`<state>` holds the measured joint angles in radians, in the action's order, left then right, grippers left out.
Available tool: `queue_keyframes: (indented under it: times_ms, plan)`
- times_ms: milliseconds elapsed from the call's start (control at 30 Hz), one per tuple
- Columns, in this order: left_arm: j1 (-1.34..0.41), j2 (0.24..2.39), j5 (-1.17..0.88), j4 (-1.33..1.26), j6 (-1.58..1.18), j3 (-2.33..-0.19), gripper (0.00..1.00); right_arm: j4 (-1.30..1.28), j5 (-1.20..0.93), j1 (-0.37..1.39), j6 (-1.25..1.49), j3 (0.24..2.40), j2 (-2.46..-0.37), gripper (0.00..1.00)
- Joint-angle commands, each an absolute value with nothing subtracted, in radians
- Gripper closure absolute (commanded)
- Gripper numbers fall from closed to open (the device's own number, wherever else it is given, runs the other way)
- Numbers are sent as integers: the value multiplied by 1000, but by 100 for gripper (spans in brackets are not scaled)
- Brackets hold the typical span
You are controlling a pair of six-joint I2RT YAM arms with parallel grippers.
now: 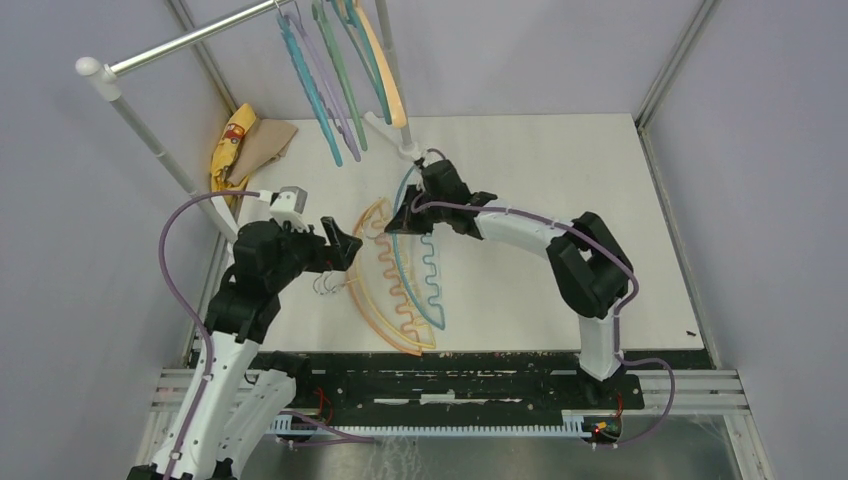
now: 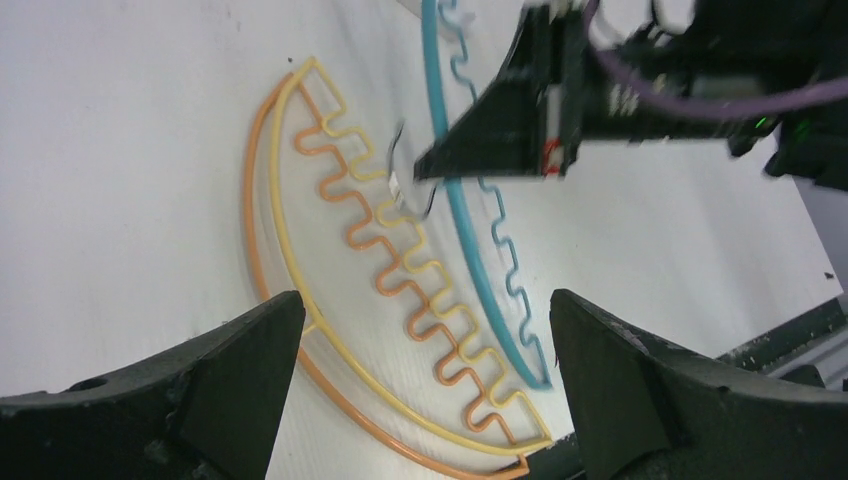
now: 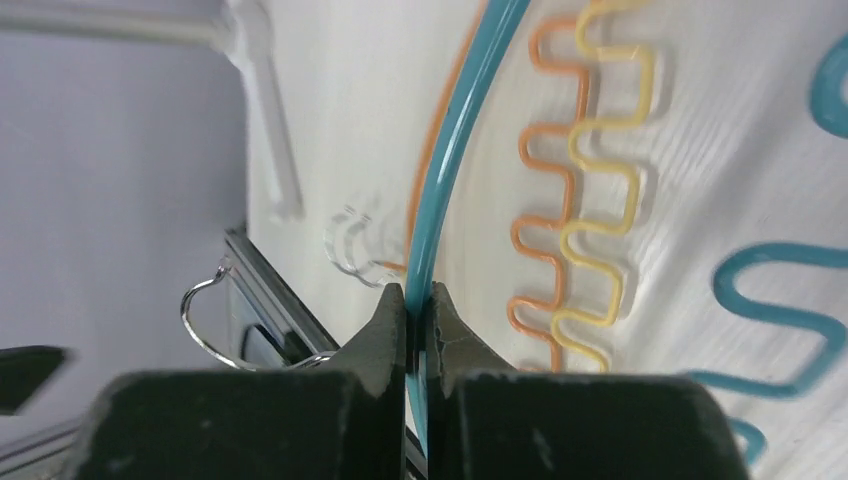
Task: Organize the hangers
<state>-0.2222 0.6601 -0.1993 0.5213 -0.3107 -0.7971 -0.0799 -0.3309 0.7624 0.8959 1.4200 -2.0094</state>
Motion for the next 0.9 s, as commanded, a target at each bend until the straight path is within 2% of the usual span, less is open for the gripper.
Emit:
queue_keyframes:
  times_ms: [0, 167, 300, 433, 867]
  plan:
    - [-219, 670, -321, 422, -361, -735, 1, 86, -286, 704, 953, 1446, -1900, 99]
    - [-219, 659, -394, 303, -402, -646, 1, 207, -316, 702, 1101, 1539, -1974, 99]
    - [-221, 641, -366, 245, -407, -594, 1, 286, -318, 721, 1199, 1569, -1995, 99]
    - [-222, 638, -287, 251, -405, -588, 1, 345, -345, 744, 1257, 1580, -1991, 99]
    - [-233, 678, -221, 310, -373, -604, 1, 573, -404, 751, 1488, 1510, -1904, 99]
